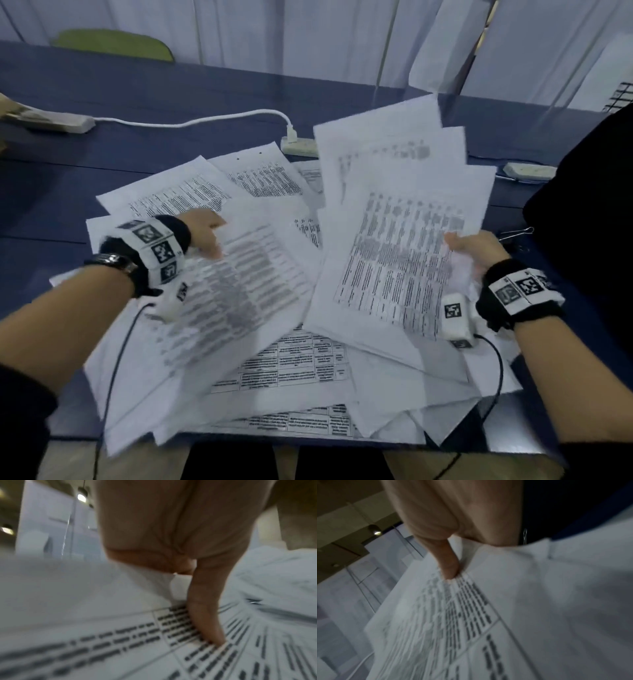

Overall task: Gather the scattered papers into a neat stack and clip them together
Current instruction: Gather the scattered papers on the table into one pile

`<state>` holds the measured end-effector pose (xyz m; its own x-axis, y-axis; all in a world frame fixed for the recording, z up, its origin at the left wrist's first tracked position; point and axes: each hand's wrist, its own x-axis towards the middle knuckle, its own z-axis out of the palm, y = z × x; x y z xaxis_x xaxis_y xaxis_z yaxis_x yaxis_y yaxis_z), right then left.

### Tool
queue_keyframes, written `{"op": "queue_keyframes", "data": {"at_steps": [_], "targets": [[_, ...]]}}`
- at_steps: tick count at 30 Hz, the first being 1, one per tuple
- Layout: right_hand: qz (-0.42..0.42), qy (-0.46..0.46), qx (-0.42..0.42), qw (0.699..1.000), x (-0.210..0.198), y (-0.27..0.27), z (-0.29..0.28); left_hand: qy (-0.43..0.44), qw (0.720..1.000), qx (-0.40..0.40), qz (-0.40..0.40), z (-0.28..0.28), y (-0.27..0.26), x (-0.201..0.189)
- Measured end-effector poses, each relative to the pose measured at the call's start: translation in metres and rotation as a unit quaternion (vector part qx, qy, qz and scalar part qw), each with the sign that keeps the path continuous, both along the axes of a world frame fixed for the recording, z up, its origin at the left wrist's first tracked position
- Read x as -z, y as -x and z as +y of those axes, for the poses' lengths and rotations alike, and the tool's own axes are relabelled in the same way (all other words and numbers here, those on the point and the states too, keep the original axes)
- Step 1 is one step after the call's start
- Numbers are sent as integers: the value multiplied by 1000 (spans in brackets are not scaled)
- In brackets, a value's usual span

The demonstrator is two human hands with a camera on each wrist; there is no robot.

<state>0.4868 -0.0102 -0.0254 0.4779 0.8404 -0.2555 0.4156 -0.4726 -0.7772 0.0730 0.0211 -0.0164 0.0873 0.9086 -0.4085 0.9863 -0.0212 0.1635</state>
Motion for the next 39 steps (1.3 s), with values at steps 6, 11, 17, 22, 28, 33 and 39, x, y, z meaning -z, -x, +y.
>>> {"op": "queue_keyframes", "data": {"at_steps": [6, 11, 17, 22, 28, 33, 39], "targets": [[-29, 43, 28, 998, 7, -11, -2, 61, 996, 3, -70, -4, 19, -16], [-27, 41, -10, 999, 15, 7, 2, 97, 991, 36, -84, -21, -17, 5], [-28, 13, -13, 999, 18, 8, 9, 94, 992, 66, -46, -21, -30, 20], [-44, -23, 50, 998, 17, -11, 6, 15, 983, -127, -133, 2, 26, -6], [-43, -36, 94, 994, 21, -15, 8, 23, 887, -320, -331, 11, 53, 12], [37, 1, 72, 997, 33, 7, 7, 96, 858, -350, -364, 37, 43, 59], [90, 54, -9, 994, 27, 17, 6, 38, 903, -312, -293, -3, -14, 17]]}}
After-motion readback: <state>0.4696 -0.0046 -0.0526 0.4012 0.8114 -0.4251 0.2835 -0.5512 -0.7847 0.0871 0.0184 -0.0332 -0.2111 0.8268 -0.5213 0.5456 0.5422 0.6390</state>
